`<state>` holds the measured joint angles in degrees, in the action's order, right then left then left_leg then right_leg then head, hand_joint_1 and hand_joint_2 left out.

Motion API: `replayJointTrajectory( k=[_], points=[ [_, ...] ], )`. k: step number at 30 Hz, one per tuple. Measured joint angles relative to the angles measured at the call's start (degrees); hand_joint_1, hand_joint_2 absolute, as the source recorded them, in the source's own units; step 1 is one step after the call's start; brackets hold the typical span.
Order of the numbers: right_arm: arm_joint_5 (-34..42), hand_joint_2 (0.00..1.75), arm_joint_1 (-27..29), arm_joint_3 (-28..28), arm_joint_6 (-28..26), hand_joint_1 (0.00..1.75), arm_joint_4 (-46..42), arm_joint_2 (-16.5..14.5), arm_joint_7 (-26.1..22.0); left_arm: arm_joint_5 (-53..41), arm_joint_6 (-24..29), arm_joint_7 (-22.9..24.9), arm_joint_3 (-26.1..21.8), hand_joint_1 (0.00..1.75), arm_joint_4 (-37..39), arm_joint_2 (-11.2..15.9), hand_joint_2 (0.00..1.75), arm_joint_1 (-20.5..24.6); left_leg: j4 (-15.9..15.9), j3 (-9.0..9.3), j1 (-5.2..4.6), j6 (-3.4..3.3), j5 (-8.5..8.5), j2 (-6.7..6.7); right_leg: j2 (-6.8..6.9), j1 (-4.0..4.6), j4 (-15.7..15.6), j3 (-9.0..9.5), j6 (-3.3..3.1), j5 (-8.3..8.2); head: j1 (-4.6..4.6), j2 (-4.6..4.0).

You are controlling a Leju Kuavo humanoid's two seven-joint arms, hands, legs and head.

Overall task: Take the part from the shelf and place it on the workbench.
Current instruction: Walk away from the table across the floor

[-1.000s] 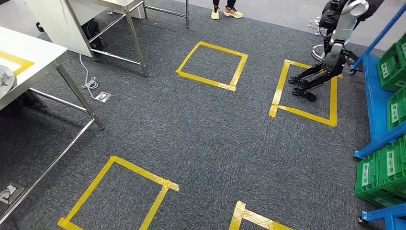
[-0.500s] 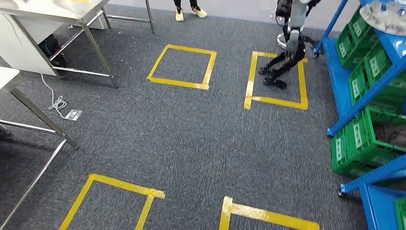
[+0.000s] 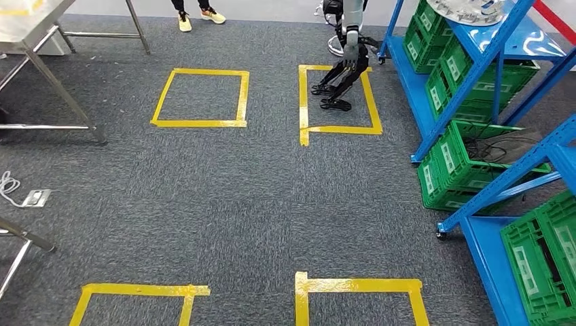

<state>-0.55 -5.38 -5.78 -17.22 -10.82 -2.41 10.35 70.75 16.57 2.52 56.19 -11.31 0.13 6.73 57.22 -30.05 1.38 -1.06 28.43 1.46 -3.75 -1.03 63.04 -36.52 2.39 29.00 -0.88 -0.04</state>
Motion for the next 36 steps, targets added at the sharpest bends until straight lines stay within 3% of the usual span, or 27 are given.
replayJointTrajectory(
  k=[1, 2, 3, 4, 5, 6, 8, 10, 12, 14, 16, 18, 19, 20, 21, 23, 25, 27, 28, 30, 32, 33, 34, 35, 36],
  points=[
    [0.0, 0.0, -0.1, 0.01, 0.02, 0.0, -0.01, -0.05, 0.01, 0.0, -0.02, 0.01, 0.0, 0.0, 0.01, 0.01, 0.0, -0.03, -0.04, 0.02, -0.21, -0.26, 0.08, -0.9, 1.87, 0.09, 3.67, -1.84, 0.12, 1.83, -0.44, 0.0],
    [0.0, 0.0, -0.17, 0.01, 0.03, 0.0, -0.01, -0.1, 0.01, 0.0, -0.03, 0.01, 0.0, 0.0, 0.02, 0.01, 0.0, -0.07, -0.04, 0.01, -0.41, -0.48, 0.18, -1.88, 2.74, 0.07, 7.49, -3.76, 0.22, 3.52, -0.76, 0.0],
    [0.0, 0.0, -0.18, 0.01, 0.04, 0.0, -0.02, -0.14, 0.01, 0.0, -0.03, 0.02, 0.0, 0.0, 0.03, 0.03, 0.0, -0.1, -0.03, 0.01, -0.58, -0.6, 0.27, -2.85, 3.08, 0.06, 10.37, -5.15, 0.25, 4.52, -0.9, 0.0],
    [0.0, 0.0, -0.14, 0.01, 0.05, 0.0, -0.02, -0.16, 0.01, 0.0, -0.02, 0.02, 0.0, 0.0, 0.04, 0.06, 0.0, -0.09, -0.03, 0.02, -0.73, -0.66, 0.36, -3.79, 3.23, 0.07, 11.29, -5.52, 0.2, 4.45, -0.99, 0.0],
    [0.0, 0.0, -0.1, 0.01, 0.05, 0.0, -0.02, -0.16, 0.01, 0.0, -0.01, 0.02, 0.0, 0.0, 0.05, 0.09, 0.0, -0.06, -0.03, 0.07, -0.85, -0.69, 0.46, -4.66, 3.42, 0.13, 9.92, -4.69, 0.03, 3.39, -1.1, 0.0],
    [0.0, 0.0, -0.05, 0.01, 0.04, 0.0, -0.02, -0.16, 0.01, 0.0, -0.01, 0.02, 0.0, 0.0, 0.04, 0.1, 0.0, -0.02, -0.03, 0.19, -0.94, -0.67, 0.56, -5.44, 3.87, 0.28, 6.55, -2.77, -0.29, 1.69, -1.24, 0.0],
    [0.0, 0.0, -0.08, 0.01, 0.04, 0.0, -0.02, -0.14, 0.01, -0.01, -0.14, 0.03, 0.0, 0.0, 0.03, 0.08, 0.0, 0.05, -0.05, 0.57, -1.15, -0.44, 0.83, -6.86, 6.45, 0.95, -1.49, 1.65, -1.33, -0.94, -1.49, 0.0],
    [0.0, 0.0, -0.21, 0.02, 0.03, 0.0, -0.02, -0.16, 0.01, -0.07, -0.65, 0.16, 0.0, 0.0, 0.02, 0.1, 0.0, 0.06, -0.14, 0.97, -1.2, 0.06, 1.13, -8.11, 8.03, 1.6, -5.04, 3.45, -2.15, -1.47, -1.53, 0.0],
    [0.0, 0.0, -0.15, 0.03, -0.06, 0.0, -0.02, -0.16, 0.01, -0.19, -1.38, 0.4, 0.01, 0.0, -0.01, 0.18, 0.0, 0.18, -0.38, 1.44, -1.08, 0.68, 1.38, -9.12, 6.75, 1.65, -5.61, 3.89, -2.57, -1.77, -1.57, 0.0],
    [0.01, 0.0, -0.04, 0.03, -0.19, 0.0, -0.02, -0.2, -0.03, -0.33, -1.88, 0.54, 0.02, 0.0, -0.05, 0.42, 0.0, 0.31, 0.85, 1.21, -0.89, 1.21, 2.51, -7.09, 5.39, 1.28, -6.64, 4.95, -2.96, -2.39, -1.39, 0.0],
    [0.03, 0.0, -0.12, 0.02, -0.22, 0.0, -0.02, -0.28, -0.12, -0.43, -2.11, 0.52, 0.03, 0.0, -0.06, 0.72, 0.0, 0.18, 6.49, -1.3, -0.65, 1.58, 5.52, -3.39, 4.06, 0.99, -7.16, 5.43, -3.31, -2.84, -0.75, 0.0],
    [0.04, 0.0, -0.2, 0.03, -0.2, 0.0, -0.02, -0.39, -0.25, -0.39, -2.26, 0.5, 0.05, 0.0, -0.05, 0.88, 0.0, -0.03, 13.59, -4.96, -0.5, 1.88, 7.97, -1.95, 2.37, 0.95, -7.09, 5.36, -3.49, -2.93, -0.16, 0.0],
    [0.05, 0.0, -0.18, 0.03, -0.17, 0.0, -0.02, -0.48, -0.3, -0.32, -2.35, 0.47, 0.06, 0.0, -0.05, 0.96, 0.0, -0.12, 15.18, -6.09, -0.43, 1.98, 7.75, -1.79, 1.44, 0.92, -7.03, 5.37, -3.45, -2.9, 0.08, 0.0],
    [0.07, 0.0, -0.14, 0.03, -0.17, 0.0, -0.02, -0.54, -0.37, -0.21, -2.49, 0.41, 0.07, 0.0, -0.04, 1.03, 0.0, -0.17, 14.57, -6.3, -0.33, 2.05, 6.43, -1.68, 0.49, 0.87, -6.92, 5.39, -3.35, -2.83, 0.28, 0.0],
    [0.08, 0.0, -0.09, 0.03, -0.17, 0.0, -0.02, -0.58, -0.45, -0.1, -2.62, 0.3, 0.07, 0.0, -0.04, 1.12, 0.0, -0.21, 11.91, -5.56, -0.17, 2.09, 4.25, -1.37, -0.44, 0.77, -6.72, 5.42, -3.17, -2.71, 0.5, 0.0],
    [0.11, 0.0, -0.06, 0.02, -0.17, 0.0, -0.02, -0.6, -0.58, 0.05, -2.87, 0.07, 0.05, 0.0, -0.04, 1.27, 0.0, -0.21, 4.62, -2.89, 0.29, 2.26, 0.66, 1.03, -2.13, 0.59, -5.93, 5.14, -2.48, -2.25, 0.84, 0.0],
    [0.13, 0.0, -0.13, 0.02, -0.17, 0.0, -0.02, -0.59, -0.66, 0.14, -3.0, -0.07, 0.04, 0.0, -0.04, 1.32, 0.0, -0.1, 1.05, -1.27, 0.4, 2.08, 0.04, 3.11, -3.46, 0.38, -5.21, 4.36, -1.63, -1.9, 0.94, 0.0],
    [0.15, 0.0, 0.01, 0.03, -0.17, 0.0, -0.01, -0.6, -0.69, 0.19, -3.11, -0.15, 0.04, 0.0, -0.04, 1.32, 0.0, 0.13, 0.93, -0.73, 0.12, 1.33, 0.35, 2.54, -4.68, 0.03, -5.17, 3.52, -0.83, -1.91, 0.81, 0.0],
    [0.21, 0.0, 0.15, 0.03, -0.17, 0.0, -0.01, -0.61, -0.69, 0.2, -3.15, -0.2, 0.04, 0.0, -0.04, 1.37, 0.0, 0.21, 0.8, -0.44, 0.08, 0.91, 0.28, 1.84, -4.46, -0.07, -4.89, 3.18, -0.52, -1.79, 0.71, 0.0],
    [0.37, 0.0, 0.16, 0.03, -0.17, 0.0, 0.01, -0.62, -0.72, 0.2, -3.2, -0.27, 0.04, 0.0, -0.02, 1.48, 0.0, 0.19, 0.52, -0.26, 0.03, 0.13, 0.08, 0.3, -1.38, 0.04, -1.86, 1.74, -0.14, -0.03, 0.04, 0.0],
    [0.46, 0.0, 0.03, 0.03, -0.19, 0.0, 0.0, -0.64, -0.75, 0.21, -3.19, -0.23, 0.04, 0.0, -0.01, 1.56, 0.0, 0.0, 0.45, -0.32, -0.33, -0.33, 0.16, -1.47, 2.26, 0.21, 5.32, -1.77, -0.02, 3.72, -0.81, 0.0],
    [0.48, 0.0, 0.01, 0.03, -0.19, 0.0, -0.01, -0.65, -0.77, 0.21, -3.17, -0.21, 0.04, 0.0, 0.0, 1.57, 0.0, -0.1, 0.46, -0.35, -0.53, -0.49, 0.25, -2.46, 2.88, 0.21, 8.9, -3.54, 0.01, 5.23, -1.03, 0.0],
    [0.49, 0.0, 0.02, 0.03, -0.2, 0.0, -0.01, -0.66, -0.78, 0.22, -3.15, -0.18, 0.04, 0.0, 0.01, 1.6, 0.0, -0.16, 0.46, -0.35, -0.71, -0.58, 0.35, -3.45, 3.14, 0.22, 11.11, -4.6, -0.04, 5.83, -1.15, 0.0],
    [0.49, 0.0, 0.06, 0.03, -0.2, 0.0, -0.02, -0.67, -0.78, 0.22, -3.13, -0.18, 0.04, 0.0, 0.02, 1.61, 0.0, -0.16, 0.46, -0.32, -0.84, -0.63, 0.44, -4.33, 3.28, 0.26, 11.09, -4.53, -0.19, 5.3, -1.23, 0.0],
    [0.5, 0.0, 0.11, 0.03, -0.2, 0.0, -0.02, -0.67, -0.77, 0.22, -3.11, -0.18, 0.04, 0.0, 0.03, 1.61, 0.0, -0.1, 0.46, -0.24, -0.95, -0.65, 0.55, -5.14, 3.5, 0.37, 8.76, -3.27, -0.46, 3.8, -1.33, 0.0]
  ],
)
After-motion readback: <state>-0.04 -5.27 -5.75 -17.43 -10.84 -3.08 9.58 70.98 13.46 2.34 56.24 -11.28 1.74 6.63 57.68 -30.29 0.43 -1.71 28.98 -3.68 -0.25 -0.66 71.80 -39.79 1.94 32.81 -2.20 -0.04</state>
